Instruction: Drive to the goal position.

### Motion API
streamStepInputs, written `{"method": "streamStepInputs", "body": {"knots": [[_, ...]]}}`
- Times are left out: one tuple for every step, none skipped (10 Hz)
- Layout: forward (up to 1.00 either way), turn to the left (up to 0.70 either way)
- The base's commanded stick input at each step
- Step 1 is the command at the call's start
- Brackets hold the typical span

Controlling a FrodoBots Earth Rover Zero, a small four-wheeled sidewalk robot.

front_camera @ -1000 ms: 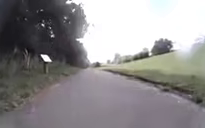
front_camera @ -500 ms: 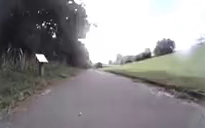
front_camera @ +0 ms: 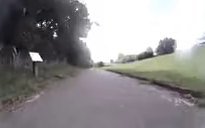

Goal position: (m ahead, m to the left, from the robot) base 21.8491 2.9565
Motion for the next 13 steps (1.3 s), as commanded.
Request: {"method": "streamStepInputs", "body": {"knots": [[1.0,0.0],[1.0,0.0],[1.0,0.0],[1.0,0.0],[1.0,0.0],[1.0,-0.06],[1.0,-0.09],[1.0,-0.11],[1.0,0.0],[1.0,0.0],[1.0,0.0],[1.0,0.0],[1.0,0.0]]}}
